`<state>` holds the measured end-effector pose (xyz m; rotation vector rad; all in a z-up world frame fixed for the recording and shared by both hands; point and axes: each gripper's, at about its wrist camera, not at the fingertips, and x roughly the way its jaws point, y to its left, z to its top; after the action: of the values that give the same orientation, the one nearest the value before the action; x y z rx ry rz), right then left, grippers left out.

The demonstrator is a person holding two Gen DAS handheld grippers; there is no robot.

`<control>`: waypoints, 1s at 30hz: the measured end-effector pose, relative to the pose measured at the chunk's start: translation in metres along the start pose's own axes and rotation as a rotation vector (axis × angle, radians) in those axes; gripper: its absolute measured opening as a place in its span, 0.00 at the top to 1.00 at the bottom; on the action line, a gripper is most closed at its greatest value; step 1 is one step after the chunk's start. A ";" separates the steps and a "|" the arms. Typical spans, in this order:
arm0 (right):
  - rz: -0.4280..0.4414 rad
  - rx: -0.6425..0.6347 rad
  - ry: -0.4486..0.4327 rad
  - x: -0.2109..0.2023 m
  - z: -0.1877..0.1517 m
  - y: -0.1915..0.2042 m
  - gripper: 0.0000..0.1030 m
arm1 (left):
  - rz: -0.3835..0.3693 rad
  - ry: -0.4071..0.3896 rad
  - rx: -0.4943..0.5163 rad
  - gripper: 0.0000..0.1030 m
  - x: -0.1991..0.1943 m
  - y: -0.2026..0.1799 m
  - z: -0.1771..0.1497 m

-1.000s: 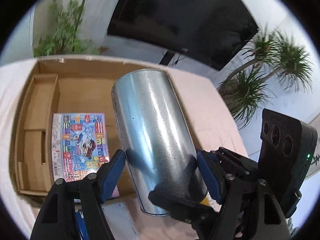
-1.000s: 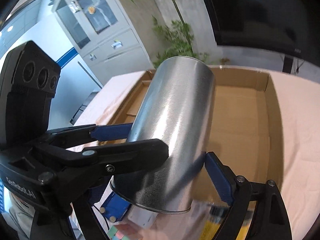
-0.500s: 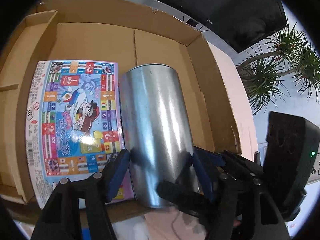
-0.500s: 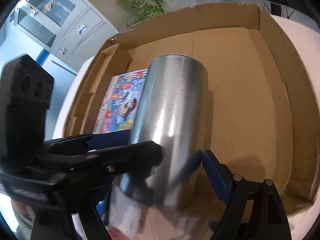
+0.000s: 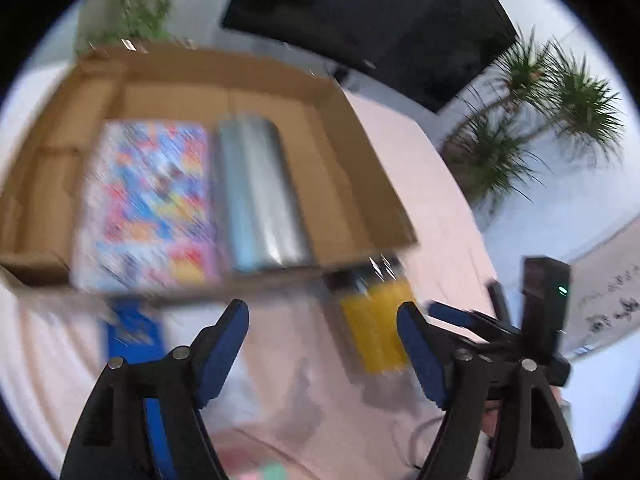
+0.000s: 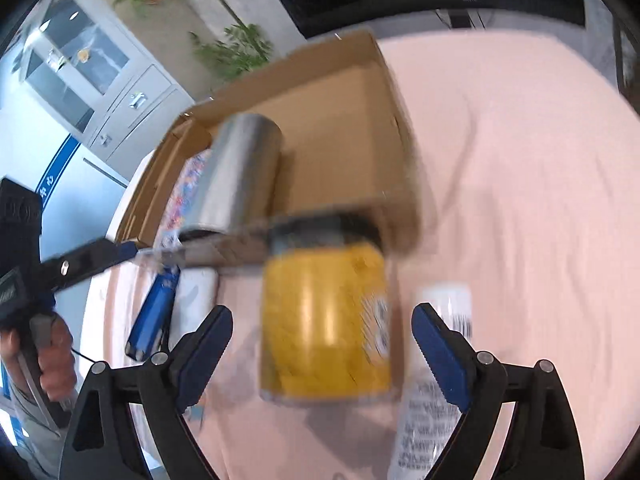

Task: Organize rigid objects
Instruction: 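Grasp the yellow-labelled jar with the left gripper, then set the jar upright in the box beside the can, release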

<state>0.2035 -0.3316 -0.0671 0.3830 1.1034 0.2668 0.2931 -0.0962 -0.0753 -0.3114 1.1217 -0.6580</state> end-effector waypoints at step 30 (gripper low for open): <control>0.158 -0.147 -0.158 -0.016 -0.011 0.088 0.18 | -0.009 -0.067 0.101 0.28 -0.027 -0.073 0.009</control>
<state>0.1843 -0.2567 -0.0206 0.3541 0.8939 0.4478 0.2699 -0.1367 -0.0126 -0.2505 1.0198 -0.7044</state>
